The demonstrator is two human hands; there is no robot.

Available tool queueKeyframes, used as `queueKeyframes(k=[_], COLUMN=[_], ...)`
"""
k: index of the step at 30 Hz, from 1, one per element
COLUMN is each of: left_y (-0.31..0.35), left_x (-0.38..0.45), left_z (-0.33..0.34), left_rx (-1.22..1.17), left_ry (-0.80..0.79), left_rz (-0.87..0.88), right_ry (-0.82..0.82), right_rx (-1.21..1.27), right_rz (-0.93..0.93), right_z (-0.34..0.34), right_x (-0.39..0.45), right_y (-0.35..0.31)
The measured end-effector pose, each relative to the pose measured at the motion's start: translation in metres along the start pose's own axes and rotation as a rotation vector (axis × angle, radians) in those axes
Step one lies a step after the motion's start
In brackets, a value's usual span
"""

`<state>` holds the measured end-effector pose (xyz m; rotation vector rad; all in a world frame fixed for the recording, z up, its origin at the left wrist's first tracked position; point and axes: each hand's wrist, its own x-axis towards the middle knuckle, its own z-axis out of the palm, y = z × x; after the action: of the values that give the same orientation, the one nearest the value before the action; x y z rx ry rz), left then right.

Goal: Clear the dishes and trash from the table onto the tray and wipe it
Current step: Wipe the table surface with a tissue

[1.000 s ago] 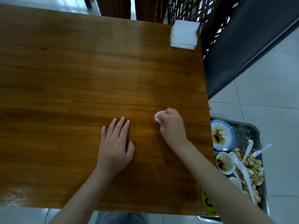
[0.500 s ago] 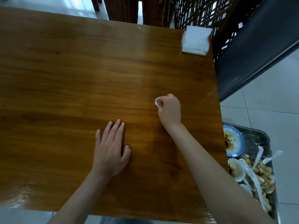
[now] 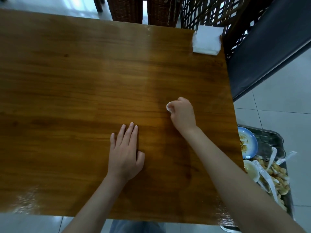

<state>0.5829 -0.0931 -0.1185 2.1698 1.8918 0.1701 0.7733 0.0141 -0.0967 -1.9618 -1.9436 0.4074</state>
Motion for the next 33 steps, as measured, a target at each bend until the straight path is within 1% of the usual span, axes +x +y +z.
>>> queueKeyframes(k=[2, 5, 8, 10, 12, 15, 17, 20, 24, 28, 33], left_y=[-0.001, -0.003, -0.003, 0.004, 0.018, 0.041, 0.051, 0.055, 0.058, 0.059, 0.059], left_x=[-0.001, 0.001, 0.000, -0.010, -0.029, -0.054, -0.061, -0.064, -0.065, -0.067, -0.067], left_z=[0.001, 0.002, 0.001, 0.000, 0.003, 0.011, 0.014, 0.015, 0.017, 0.016, 0.016], left_rx=[0.011, 0.023, 0.033, 0.024, -0.002, -0.063, -0.073, -0.072, -0.045, -0.027, -0.023], left_ry=[0.002, -0.001, -0.002, -0.016, -0.034, -0.056, -0.046, -0.031, -0.024, -0.029, -0.050], left_rz=[0.005, 0.018, 0.018, 0.042, 0.107, 0.172, 0.182, 0.184, 0.177, 0.184, 0.186], right_ry=[-0.013, -0.090, -0.178, -0.194, -0.115, -0.059, -0.045, -0.053, -0.064, -0.134, -0.254], right_rx=[0.030, 0.056, 0.070, 0.114, 0.144, 0.072, 0.020, 0.024, 0.068, 0.058, 0.050], right_rz=[-0.011, -0.156, -0.227, -0.182, -0.092, 0.013, 0.060, 0.111, 0.045, -0.006, -0.079], right_z=[0.005, 0.014, 0.007, -0.008, -0.025, -0.042, -0.046, -0.045, -0.033, -0.026, -0.033], right_x=[-0.012, -0.050, -0.078, -0.087, -0.090, -0.105, -0.115, -0.128, -0.162, -0.196, -0.208], right_y=[-0.010, -0.025, -0.021, -0.007, 0.012, 0.038, 0.050, 0.053, 0.034, 0.026, 0.036])
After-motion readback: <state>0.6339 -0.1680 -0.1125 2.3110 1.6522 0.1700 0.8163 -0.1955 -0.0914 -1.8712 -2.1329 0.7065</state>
